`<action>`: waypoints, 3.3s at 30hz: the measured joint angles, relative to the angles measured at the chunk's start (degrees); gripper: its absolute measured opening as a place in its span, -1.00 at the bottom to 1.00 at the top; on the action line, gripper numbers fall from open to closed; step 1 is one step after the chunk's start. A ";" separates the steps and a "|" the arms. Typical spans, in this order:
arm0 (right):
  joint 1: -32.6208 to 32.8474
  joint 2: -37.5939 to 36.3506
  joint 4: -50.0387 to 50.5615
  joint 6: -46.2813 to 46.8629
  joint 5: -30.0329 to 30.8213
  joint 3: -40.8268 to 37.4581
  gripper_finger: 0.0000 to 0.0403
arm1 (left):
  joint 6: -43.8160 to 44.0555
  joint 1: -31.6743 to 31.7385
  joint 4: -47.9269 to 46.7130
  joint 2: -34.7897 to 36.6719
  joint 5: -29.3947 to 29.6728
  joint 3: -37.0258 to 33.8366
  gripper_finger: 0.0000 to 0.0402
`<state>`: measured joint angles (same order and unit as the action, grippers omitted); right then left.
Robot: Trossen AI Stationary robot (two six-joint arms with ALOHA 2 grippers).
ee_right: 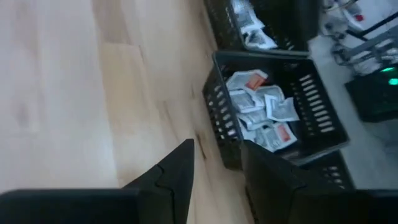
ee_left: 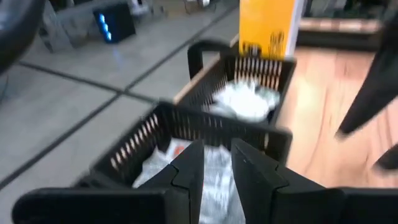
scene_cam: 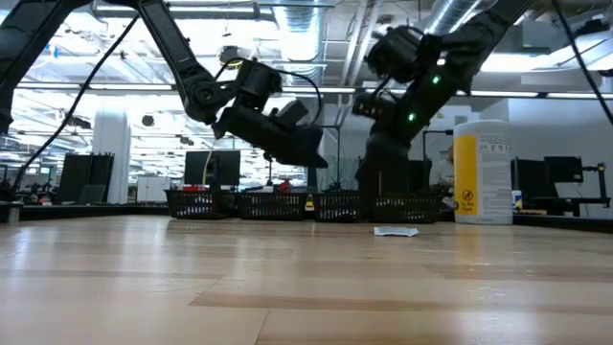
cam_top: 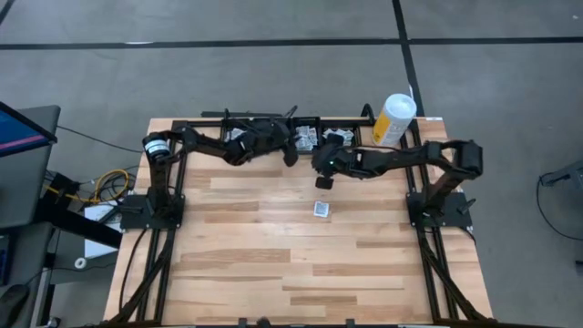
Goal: Pick & Place First Aid Supplies
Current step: Put the black towelette pack into the middle left black bin
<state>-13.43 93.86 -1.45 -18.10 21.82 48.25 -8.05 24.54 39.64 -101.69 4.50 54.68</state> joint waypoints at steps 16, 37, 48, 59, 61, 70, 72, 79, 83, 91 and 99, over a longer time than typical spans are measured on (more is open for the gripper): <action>6.38 -9.37 2.07 12.22 -6.38 -4.61 -0.36 | 4.58 -12.88 -9.18 0.82 9.30 -4.77 -0.59; 24.84 -7.41 -7.06 38.65 -1.15 -16.01 -0.36 | 16.11 -42.54 0.38 17.14 10.83 -23.41 -0.59; 26.91 7.01 -21.18 43.09 7.12 -16.43 -0.36 | 20.00 -48.99 4.96 14.21 14.64 -23.44 -0.59; 26.91 12.97 -28.42 43.37 7.62 -16.17 -0.10 | 20.57 -51.28 5.27 14.21 14.81 -23.44 -0.59; 26.91 13.01 -28.42 43.43 7.57 -16.17 0.03 | 20.57 -51.28 5.27 14.20 14.81 -23.44 -0.59; 26.95 13.12 -28.22 45.21 6.86 -16.20 0.28 | 21.03 -51.28 5.27 14.19 14.81 -23.41 -0.59; 26.95 13.17 -28.24 45.20 6.71 -16.22 0.23 | 21.22 -51.28 5.25 14.19 14.81 -23.41 -0.59; 26.91 13.20 -28.44 44.96 6.13 -16.22 -0.28 | 21.88 -51.26 5.25 14.19 14.81 -23.39 -0.59; 26.86 13.23 -28.81 44.46 6.24 -16.22 -0.62 | 21.90 -51.26 5.25 14.19 15.35 -23.39 -0.59; 27.75 12.46 -38.88 36.93 5.37 -16.59 -0.96 | 23.48 -51.23 5.42 11.08 20.42 -23.31 -0.59; 31.71 6.32 -41.84 29.54 4.64 -15.02 -0.86 | 35.25 -48.07 14.82 2.53 27.87 -23.33 -0.59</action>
<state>18.28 100.17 -43.29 11.43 26.47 33.23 27.20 -23.53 54.45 -99.15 32.36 31.35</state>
